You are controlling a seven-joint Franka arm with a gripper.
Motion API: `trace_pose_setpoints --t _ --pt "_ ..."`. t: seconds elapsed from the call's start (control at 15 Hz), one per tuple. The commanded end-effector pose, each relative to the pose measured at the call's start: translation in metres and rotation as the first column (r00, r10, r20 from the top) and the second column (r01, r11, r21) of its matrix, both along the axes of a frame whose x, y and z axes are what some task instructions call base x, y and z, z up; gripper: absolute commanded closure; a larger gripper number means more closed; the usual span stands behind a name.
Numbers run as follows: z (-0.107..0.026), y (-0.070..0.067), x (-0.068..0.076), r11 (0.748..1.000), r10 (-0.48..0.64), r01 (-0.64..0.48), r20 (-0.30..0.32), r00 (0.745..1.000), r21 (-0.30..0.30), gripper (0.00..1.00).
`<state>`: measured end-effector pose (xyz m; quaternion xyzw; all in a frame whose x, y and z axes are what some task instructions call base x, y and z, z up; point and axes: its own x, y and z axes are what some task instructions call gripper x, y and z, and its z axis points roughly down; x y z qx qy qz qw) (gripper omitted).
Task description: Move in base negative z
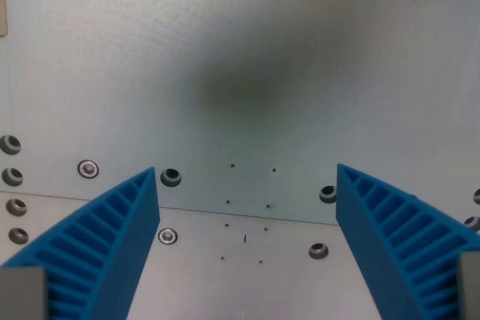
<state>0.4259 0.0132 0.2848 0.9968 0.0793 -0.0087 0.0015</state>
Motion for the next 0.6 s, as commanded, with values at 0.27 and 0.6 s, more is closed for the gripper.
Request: trace_pose_setpoints --t 0.27,0.6 --pt "-0.017 0.000 0.001 1.000 0.000 0.000 0.007 1.000 0.000 0.00" --pt "-0.042 0.000 0.002 1.000 0.000 0.000 0.007 1.000 0.000 0.00"
